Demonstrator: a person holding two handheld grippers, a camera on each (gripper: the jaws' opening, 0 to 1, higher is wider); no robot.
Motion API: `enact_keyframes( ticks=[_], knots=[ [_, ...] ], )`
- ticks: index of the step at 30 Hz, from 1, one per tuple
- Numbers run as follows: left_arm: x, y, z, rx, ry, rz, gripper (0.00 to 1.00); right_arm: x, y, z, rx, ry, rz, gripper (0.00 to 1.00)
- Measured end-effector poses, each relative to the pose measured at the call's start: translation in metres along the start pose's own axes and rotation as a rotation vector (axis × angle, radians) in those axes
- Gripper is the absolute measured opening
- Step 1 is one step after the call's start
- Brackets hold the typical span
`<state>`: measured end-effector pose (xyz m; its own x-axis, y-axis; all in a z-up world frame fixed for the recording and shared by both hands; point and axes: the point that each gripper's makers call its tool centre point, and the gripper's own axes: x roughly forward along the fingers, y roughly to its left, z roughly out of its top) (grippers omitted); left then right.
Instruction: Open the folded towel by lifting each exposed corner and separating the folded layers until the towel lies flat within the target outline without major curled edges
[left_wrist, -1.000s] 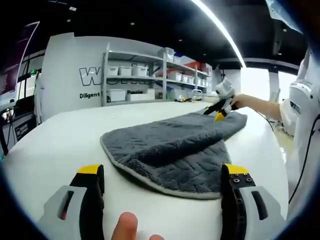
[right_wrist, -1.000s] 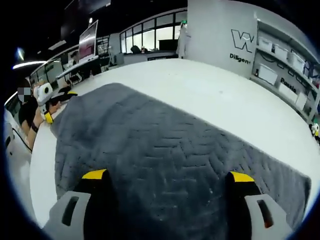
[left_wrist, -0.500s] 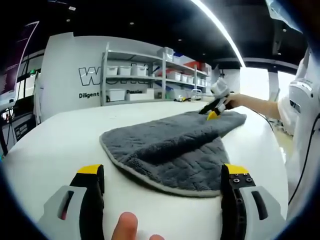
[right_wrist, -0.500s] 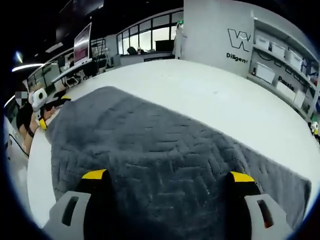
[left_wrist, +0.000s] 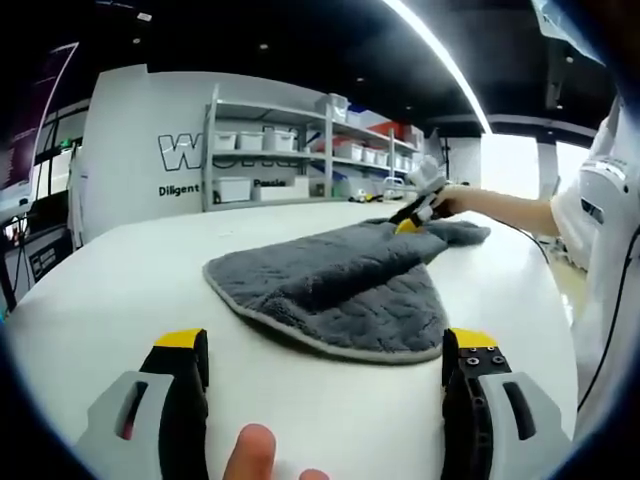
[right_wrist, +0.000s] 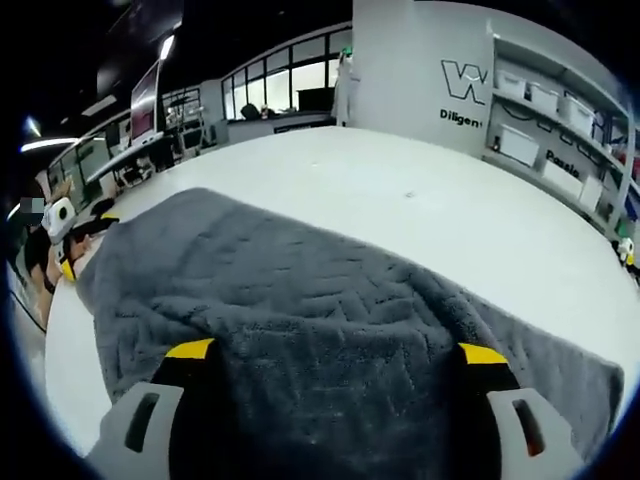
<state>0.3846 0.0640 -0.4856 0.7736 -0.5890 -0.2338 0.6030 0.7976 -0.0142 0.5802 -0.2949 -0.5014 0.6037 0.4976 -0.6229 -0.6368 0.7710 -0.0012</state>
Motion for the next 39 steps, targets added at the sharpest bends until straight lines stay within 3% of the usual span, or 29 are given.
enact_keyframes(
  ticks=[8, 25, 30, 39],
  knots=[
    [0.000, 0.001, -0.001, 0.001, 0.003, 0.003, 0.96, 0.013, -0.019, 0.012, 0.025, -0.035, -0.026, 0.96],
    [0.000, 0.001, -0.001, 0.002, 0.004, 0.005, 0.95, 0.013, -0.019, 0.016, 0.063, -0.069, -0.028, 0.96],
    [-0.001, 0.001, -0.001, 0.001, 0.005, 0.005, 0.95, -0.004, -0.014, 0.027, 0.110, -0.131, -0.012, 0.96],
    [-0.001, 0.001, -0.001, 0.001, 0.007, 0.007, 0.95, -0.055, 0.004, 0.043, 0.035, -0.223, -0.011, 0.98]
  ],
)
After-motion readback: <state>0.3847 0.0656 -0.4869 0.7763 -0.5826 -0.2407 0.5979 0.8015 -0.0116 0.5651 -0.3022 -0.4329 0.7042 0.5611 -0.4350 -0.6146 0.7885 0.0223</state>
